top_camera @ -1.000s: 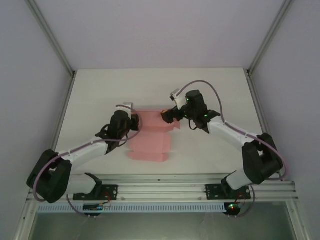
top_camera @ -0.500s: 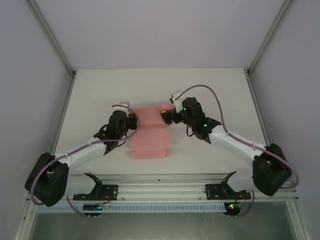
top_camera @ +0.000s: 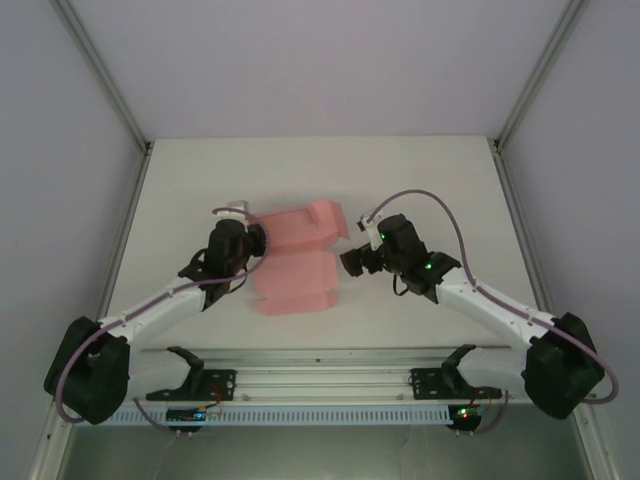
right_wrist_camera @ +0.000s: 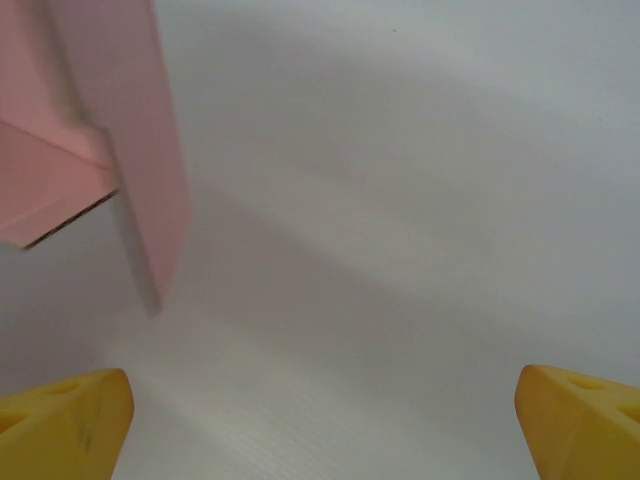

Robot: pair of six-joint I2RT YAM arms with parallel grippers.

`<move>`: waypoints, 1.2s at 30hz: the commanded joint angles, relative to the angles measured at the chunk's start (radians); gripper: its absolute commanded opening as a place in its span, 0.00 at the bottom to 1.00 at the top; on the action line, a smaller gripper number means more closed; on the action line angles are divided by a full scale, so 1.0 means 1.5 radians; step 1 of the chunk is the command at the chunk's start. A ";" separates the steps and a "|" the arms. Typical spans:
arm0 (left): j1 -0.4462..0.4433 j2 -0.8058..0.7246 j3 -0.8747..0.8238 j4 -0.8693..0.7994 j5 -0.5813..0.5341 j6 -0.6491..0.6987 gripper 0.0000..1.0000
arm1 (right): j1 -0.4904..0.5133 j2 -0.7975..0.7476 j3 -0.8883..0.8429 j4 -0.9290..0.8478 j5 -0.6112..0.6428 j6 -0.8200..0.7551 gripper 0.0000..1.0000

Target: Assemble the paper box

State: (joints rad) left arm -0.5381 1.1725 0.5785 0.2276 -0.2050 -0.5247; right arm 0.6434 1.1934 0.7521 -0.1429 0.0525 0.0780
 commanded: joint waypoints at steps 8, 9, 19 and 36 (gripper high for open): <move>0.002 -0.002 -0.010 0.022 0.057 0.022 0.00 | -0.015 0.061 0.047 0.122 -0.043 -0.003 1.00; 0.002 -0.001 -0.010 0.023 0.060 0.023 0.00 | -0.014 0.069 0.052 0.137 -0.033 -0.019 1.00; 0.002 0.008 -0.003 0.032 0.064 -0.028 0.00 | 0.048 0.171 0.090 0.210 -0.015 -0.046 1.00; 0.033 0.013 -0.003 -0.024 0.020 -0.062 0.00 | 0.074 0.037 0.053 0.101 0.059 -0.077 1.00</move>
State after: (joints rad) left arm -0.5106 1.1923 0.5652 0.1951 -0.1581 -0.5877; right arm 0.7742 1.3716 0.8658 0.0998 0.2173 -0.0349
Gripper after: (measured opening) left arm 0.080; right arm 0.999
